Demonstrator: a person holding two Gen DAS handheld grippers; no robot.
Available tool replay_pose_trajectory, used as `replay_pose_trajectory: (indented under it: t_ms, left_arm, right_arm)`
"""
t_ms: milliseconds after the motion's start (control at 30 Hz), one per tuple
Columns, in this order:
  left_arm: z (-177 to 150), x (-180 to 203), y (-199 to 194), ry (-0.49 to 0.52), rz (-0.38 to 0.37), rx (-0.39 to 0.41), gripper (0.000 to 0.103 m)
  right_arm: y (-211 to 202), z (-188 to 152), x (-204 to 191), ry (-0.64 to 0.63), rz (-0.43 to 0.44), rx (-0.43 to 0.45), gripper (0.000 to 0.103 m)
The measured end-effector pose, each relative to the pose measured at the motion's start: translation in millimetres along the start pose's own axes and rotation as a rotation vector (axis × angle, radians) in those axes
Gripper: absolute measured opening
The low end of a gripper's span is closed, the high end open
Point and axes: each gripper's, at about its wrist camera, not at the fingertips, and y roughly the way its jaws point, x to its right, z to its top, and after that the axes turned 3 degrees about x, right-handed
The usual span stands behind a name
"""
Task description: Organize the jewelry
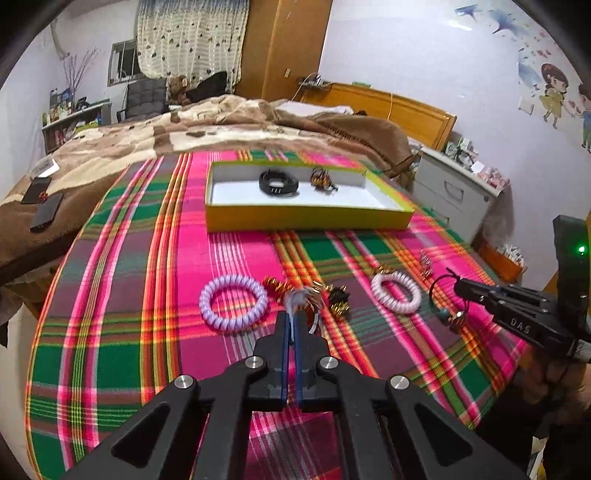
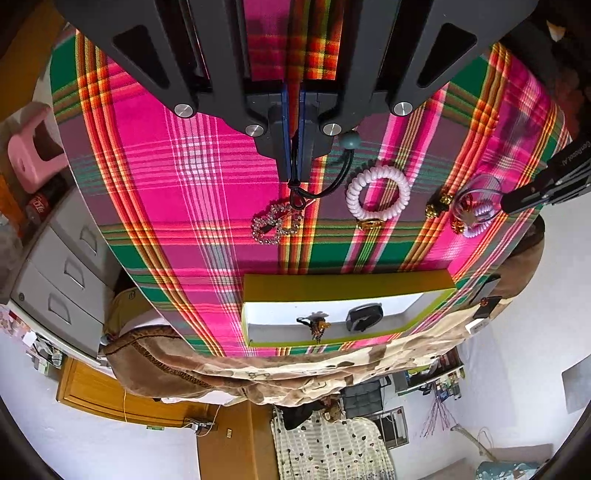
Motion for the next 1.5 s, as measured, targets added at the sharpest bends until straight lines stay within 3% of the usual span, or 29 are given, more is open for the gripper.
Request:
replay_pose_trajectory:
  t_ms: [867,1500]
  left_arm:
    - [37.8,12.8,-26.8,0.064,-0.065,0.103,0.001]
    - [105.9,0.6,14.7,0.104,-0.016,0.143,0.001]
  right_arm:
    - [-30.1,31.8,-15.4,-0.026,0.028,0.105,0.003]
    - [7.6,96.2,-9.9,-0.044,0.059,0.135,0.003]
